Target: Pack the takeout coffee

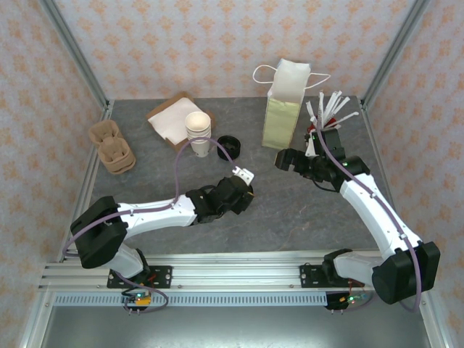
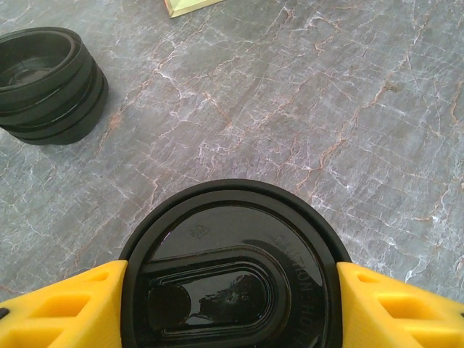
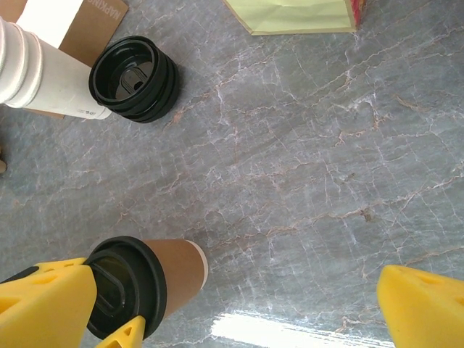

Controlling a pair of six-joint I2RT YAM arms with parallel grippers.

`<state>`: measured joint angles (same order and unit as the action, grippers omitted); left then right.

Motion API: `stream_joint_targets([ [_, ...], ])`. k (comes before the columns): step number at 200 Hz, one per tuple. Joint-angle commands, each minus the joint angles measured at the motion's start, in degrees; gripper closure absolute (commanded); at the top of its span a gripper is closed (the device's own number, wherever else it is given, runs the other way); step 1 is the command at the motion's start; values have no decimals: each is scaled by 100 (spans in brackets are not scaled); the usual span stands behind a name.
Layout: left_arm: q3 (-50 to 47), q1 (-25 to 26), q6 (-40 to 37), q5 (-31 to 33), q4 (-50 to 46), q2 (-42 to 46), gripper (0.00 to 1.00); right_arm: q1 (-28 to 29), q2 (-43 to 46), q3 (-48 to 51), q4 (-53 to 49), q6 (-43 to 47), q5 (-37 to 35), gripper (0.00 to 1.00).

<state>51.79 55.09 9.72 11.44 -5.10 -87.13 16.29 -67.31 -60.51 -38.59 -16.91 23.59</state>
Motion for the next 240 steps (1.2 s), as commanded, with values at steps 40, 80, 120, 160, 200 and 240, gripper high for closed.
stream_joint_targets([
  [40,-194,-62,515,-93,-1010,-398,47,-22,114,57,-17,-63,15,0],
  [80,-281,-73,613,-90,-1202,-457,48,-24,98,75,0,-87,31,0],
  [120,-327,-67,593,-72,-1435,-463,49,-23,69,48,18,-90,49,0],
  [160,-527,-51,686,-218,-1503,-460,49,-27,17,4,20,-100,99,0],
  [200,-724,-56,738,-291,-1619,-543,50,-13,-26,-55,41,-128,152,0],
  [240,-737,77,716,-82,-1719,-985,50,-14,-22,-73,54,-151,183,0],
])
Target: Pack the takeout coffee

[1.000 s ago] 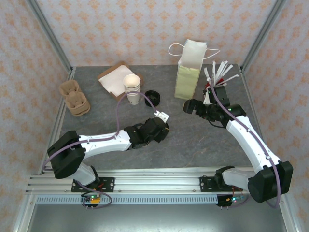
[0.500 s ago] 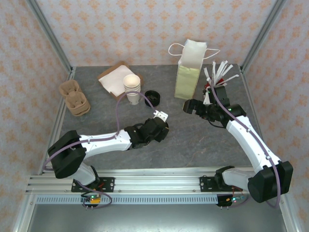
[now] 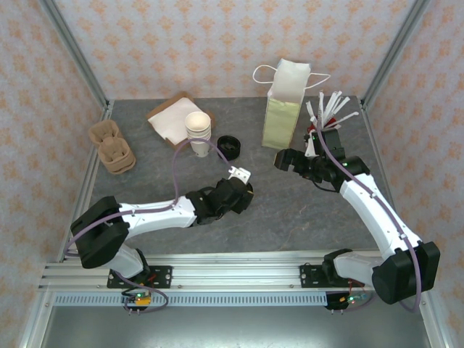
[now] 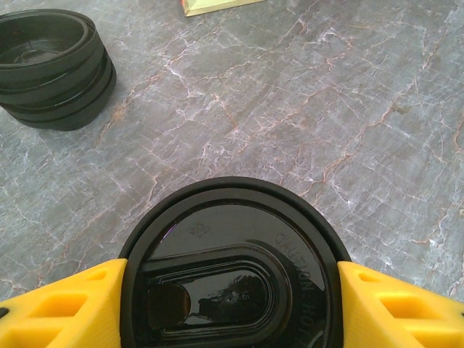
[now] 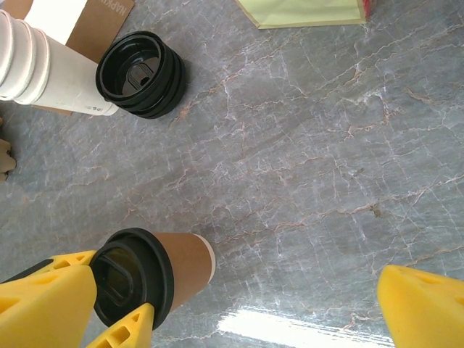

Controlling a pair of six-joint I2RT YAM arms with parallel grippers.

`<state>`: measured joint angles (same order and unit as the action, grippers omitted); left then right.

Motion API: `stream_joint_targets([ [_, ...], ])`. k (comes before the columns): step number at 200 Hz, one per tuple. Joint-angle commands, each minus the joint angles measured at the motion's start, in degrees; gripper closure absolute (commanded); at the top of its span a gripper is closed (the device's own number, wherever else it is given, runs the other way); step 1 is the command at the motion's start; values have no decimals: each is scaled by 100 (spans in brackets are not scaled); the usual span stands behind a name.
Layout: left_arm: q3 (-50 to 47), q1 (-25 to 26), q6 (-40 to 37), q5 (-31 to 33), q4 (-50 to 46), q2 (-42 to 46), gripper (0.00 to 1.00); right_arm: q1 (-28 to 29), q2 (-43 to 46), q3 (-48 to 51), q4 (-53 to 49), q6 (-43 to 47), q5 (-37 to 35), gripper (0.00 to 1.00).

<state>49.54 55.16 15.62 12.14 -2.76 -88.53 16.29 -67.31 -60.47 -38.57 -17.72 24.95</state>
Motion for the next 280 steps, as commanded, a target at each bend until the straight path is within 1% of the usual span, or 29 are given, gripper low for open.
stream_joint_targets([
  [1,-500,81,126,-142,-1967,-856,50,-13,-25,-78,52,-72,46,0],
  [29,-50,227,61,-6,-2319,-1165,50,5,-19,-88,19,-71,41,0],
  [67,194,234,86,-267,-2368,-898,50,5,116,-77,-111,0,-140,0],
  [87,320,241,78,-305,-2398,-792,50,5,174,-105,-194,47,-246,0],
  [104,362,242,15,-175,-2420,-849,49,5,183,-108,-200,49,-246,0],
  [140,281,281,-35,36,-2488,-1254,49,5,183,-64,-197,45,-231,0],
  [156,201,299,-24,55,-2452,-1246,49,5,192,-38,-188,43,-242,0],
  [187,356,298,-78,101,-2618,-1377,49,5,148,-44,-124,4,-163,0],
  [225,553,298,212,-438,-2475,-897,49,-1,217,-96,-208,35,-221,0],
  [264,739,300,441,-390,-2406,-562,47,5,248,-88,-225,39,-229,0],
  [280,798,294,460,-363,-2435,-562,43,5,223,-88,-208,38,-218,0],
])
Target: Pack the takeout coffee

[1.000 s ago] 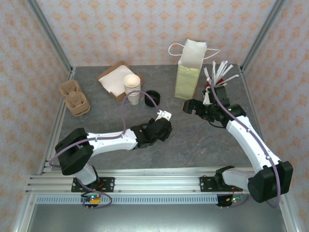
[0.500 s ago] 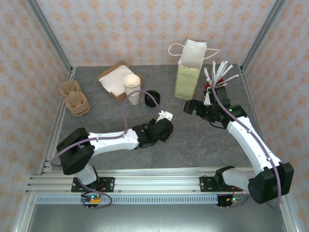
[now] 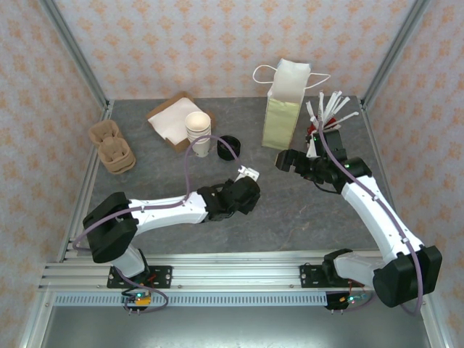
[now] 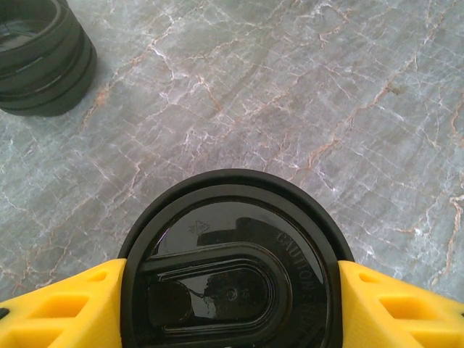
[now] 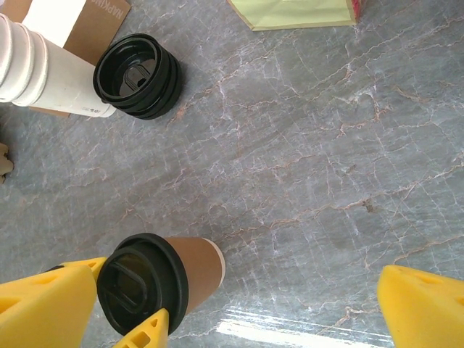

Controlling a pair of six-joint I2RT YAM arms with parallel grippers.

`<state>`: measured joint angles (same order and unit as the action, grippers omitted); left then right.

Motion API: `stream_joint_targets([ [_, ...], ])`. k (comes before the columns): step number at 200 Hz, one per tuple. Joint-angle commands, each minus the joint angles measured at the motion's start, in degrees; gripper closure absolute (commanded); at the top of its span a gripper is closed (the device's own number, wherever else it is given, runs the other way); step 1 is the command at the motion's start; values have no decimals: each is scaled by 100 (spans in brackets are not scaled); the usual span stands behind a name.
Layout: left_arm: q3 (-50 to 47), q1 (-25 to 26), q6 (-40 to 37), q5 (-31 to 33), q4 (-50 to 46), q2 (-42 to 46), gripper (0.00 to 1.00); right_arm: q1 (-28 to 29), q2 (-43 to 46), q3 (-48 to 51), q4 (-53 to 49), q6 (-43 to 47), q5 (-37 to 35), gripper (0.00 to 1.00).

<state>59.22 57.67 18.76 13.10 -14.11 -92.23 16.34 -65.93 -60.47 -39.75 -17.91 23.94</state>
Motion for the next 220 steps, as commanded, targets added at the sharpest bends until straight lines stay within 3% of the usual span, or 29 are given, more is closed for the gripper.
stream_joint_targets([
  [1,-168,43,145,-459,-1303,-196,43,1,83,-88,-88,54,-114,0],
  [77,-18,45,349,-461,-1290,60,24,27,11,-178,-71,64,-39,0],
  [157,183,43,444,-384,-1414,488,19,186,33,-185,-129,225,-252,0],
  [194,282,34,376,-265,-1472,807,9,447,124,-215,-243,488,-563,0],
  [220,318,0,300,-336,-1494,1061,7,620,167,-231,-295,644,-663,0],
])
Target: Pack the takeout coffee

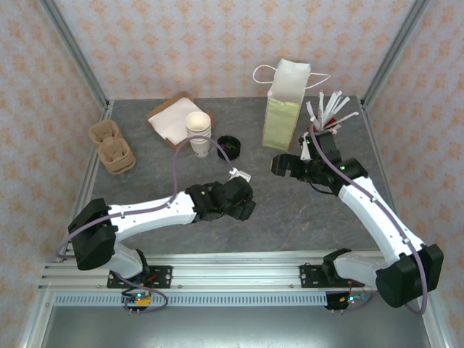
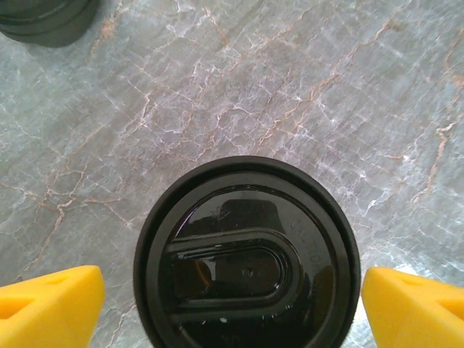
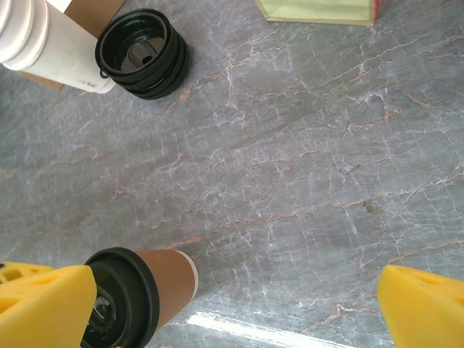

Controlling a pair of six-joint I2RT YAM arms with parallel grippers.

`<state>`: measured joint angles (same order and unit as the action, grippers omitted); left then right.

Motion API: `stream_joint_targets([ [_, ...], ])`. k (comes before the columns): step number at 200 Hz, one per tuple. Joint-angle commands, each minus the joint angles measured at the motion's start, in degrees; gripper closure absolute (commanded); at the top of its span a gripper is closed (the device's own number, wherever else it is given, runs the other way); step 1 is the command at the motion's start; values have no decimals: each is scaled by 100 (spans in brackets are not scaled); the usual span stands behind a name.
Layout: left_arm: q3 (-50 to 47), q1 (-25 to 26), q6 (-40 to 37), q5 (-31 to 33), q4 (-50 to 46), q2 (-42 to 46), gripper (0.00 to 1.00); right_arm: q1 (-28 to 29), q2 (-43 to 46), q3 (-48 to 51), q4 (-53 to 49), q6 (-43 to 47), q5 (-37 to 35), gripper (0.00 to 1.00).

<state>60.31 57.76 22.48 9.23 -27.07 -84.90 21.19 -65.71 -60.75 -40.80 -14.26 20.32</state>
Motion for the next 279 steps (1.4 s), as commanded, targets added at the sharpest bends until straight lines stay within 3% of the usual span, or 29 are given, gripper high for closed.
stream_joint_targets([
  [1,204,-14,-70,43,-200,340,7,146,142,-201,-187,286,-300,0],
  [30,99,-278,-41,-130,-265,980,7,387,192,-187,-178,619,-136,1],
  [52,-26,-910,132,-474,-514,1584,8,891,120,-200,-157,1060,12,2],
  [98,-127,-2355,538,-1087,-1249,2274,8,2239,-783,-610,-294,2029,-463,2],
  [128,-269,-2844,547,-1117,-1357,2568,7,2699,-1313,-843,-420,2560,-566,3],
  [177,-368,-3099,537,-1158,-1365,2680,7,3045,-2088,-1281,-811,3075,-813,2],
  [233,-406,-3108,512,-814,-1429,2802,7,3066,-2525,-1489,-931,3349,-856,5],
  [279,-380,-3109,452,-794,-1437,2801,7,3065,-2798,-1616,-1009,3411,-786,12],
])
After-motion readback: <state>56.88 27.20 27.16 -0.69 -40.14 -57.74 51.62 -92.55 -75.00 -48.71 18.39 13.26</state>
